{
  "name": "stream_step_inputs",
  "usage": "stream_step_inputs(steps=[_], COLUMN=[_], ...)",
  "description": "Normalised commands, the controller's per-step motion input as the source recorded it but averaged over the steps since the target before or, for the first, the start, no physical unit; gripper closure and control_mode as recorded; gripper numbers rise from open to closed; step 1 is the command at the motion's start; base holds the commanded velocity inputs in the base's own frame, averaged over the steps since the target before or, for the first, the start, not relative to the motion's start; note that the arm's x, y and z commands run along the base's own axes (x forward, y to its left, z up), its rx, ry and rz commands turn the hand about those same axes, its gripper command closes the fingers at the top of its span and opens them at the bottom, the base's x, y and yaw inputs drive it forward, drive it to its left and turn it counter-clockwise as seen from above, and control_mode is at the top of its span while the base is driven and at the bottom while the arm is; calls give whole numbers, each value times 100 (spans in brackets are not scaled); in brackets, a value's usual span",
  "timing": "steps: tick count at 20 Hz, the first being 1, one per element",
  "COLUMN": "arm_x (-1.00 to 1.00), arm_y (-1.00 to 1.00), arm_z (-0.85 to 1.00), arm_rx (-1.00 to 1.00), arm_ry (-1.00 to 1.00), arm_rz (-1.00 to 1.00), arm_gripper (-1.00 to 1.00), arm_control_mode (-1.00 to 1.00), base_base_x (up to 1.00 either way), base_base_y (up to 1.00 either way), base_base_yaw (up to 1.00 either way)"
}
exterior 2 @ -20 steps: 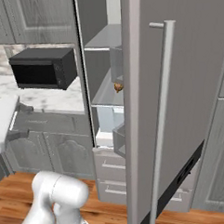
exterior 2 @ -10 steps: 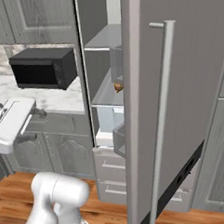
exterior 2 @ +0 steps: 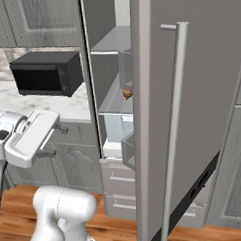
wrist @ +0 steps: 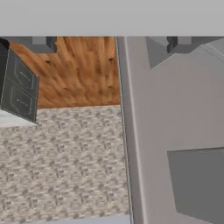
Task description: Gather the lime and eggplant from the fridge and place them on a tray on the dining counter. Then gather the chicken drumsticks from the fridge and place them on the other tray.
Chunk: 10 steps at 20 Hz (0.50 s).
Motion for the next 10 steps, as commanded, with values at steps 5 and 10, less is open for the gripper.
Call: stream_step_inputs(steps=[5,10], arm_x=[10,7], arm_y=[-27,-21], arm_z=[-39,-31], arm_rx=[0,0], arm_ry=[0,0], arm_rz=[0,0], arm_gripper=[-100,-100], arm_control_mode=[-100,-100], base_base_x=[0,0], base_base_y=[0,0], base_base_yaw=[0,0])
